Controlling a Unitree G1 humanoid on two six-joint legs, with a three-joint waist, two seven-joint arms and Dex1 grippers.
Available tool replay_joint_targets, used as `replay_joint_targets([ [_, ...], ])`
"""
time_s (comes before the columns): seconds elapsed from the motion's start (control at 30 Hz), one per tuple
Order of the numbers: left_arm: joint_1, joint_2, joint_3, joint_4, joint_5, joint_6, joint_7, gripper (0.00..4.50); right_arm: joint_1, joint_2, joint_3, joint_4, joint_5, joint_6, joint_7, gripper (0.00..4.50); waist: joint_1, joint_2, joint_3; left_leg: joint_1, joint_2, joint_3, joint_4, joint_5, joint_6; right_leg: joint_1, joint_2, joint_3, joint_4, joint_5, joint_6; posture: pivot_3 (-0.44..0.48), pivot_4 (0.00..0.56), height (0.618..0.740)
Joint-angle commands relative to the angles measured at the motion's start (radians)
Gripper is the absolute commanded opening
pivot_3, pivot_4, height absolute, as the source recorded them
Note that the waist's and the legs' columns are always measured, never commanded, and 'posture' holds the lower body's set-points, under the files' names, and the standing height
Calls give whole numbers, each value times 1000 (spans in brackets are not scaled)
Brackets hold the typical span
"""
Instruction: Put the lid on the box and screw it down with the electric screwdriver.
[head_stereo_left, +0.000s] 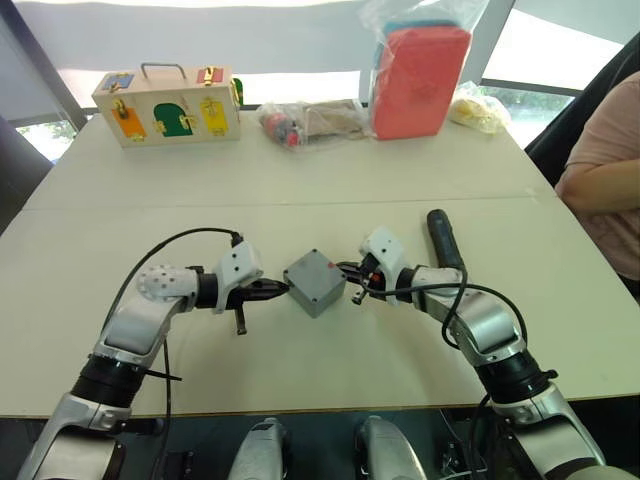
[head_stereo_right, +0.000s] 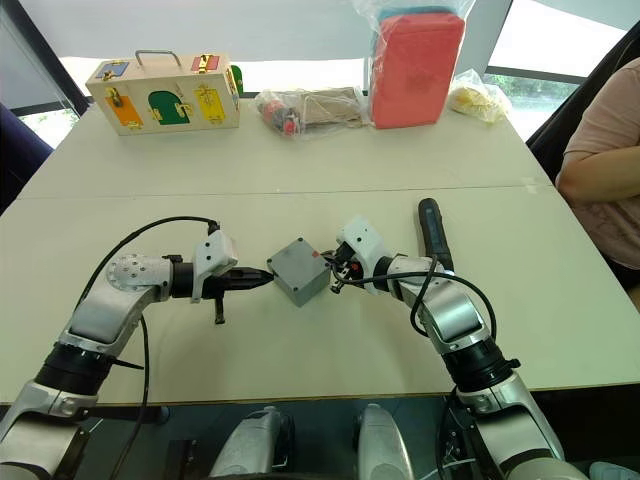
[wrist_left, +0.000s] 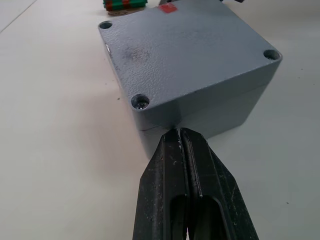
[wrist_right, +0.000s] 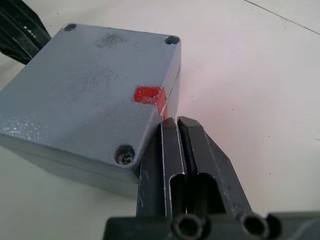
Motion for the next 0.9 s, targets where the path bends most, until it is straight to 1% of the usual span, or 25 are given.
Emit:
replay_joint_targets([
  [0.03, -30, -8, 5, 4, 6, -25, 9, 0, 16, 2, 3, -76, 10, 4, 24, 38, 0, 0, 0, 0, 0, 0, 0, 0, 0, 0, 0, 0, 0, 0, 0, 0, 150, 730],
  [0.27, -58, -25, 2, 47, 20, -53, 13, 0, 47, -5, 3, -158, 16, 52, 20, 38, 1, 0, 0, 0, 0, 0, 1, 0, 0, 0, 0, 0, 1, 0, 0, 0, 150, 730],
  [0.5, -65, -27, 5, 60, 22, -64, 14, 0, 55, -9, -14, -188, -1, 71, -5, 38, 1, 0, 0, 0, 0, 0, 1, 0, 0, 0, 0, 0, 1, 0, 0, 0, 150, 730],
  [0.63, -48, 5, 29, 23, 6, -47, 3, 0, 67, -14, -95, -230, 1, 90, -65, 38, 1, 0, 0, 0, 0, 0, 1, 0, 0, 0, 0, 0, 2, 0, 0, 0, 150, 730],
  [0.73, -28, 46, 61, -52, -35, -2, -18, 0, 41, 6, -174, -212, -7, 95, -146, 38, 0, 0, 0, 0, 0, 0, 1, 0, 0, 0, 0, 0, 2, 0, 0, 0, 150, 730],
  [0.83, -11, 82, 83, -122, -86, 47, -48, 0, 16, 25, -227, -187, 18, 141, -183, 833, 0, 0, 0, 0, 0, 0, 1, 0, 0, -1, 0, 0, 3, 0, 0, 0, 150, 730],
  [0.87, -7, 89, 88, -137, -98, 60, -51, 0, 11, 27, -232, -181, 21, 139, -184, 1161, 0, 0, 0, 0, 0, 0, 1, 0, 0, -1, 0, 0, 3, 0, 0, 0, 150, 730],
  [0.9, -6, 99, 98, -155, -109, 77, -53, 0, -2, 32, -240, -154, 14, 132, -193, 1660, 0, 0, 0, 0, 0, 0, 1, 0, 0, -1, 0, 0, 3, 0, 0, 0, 150, 730],
])
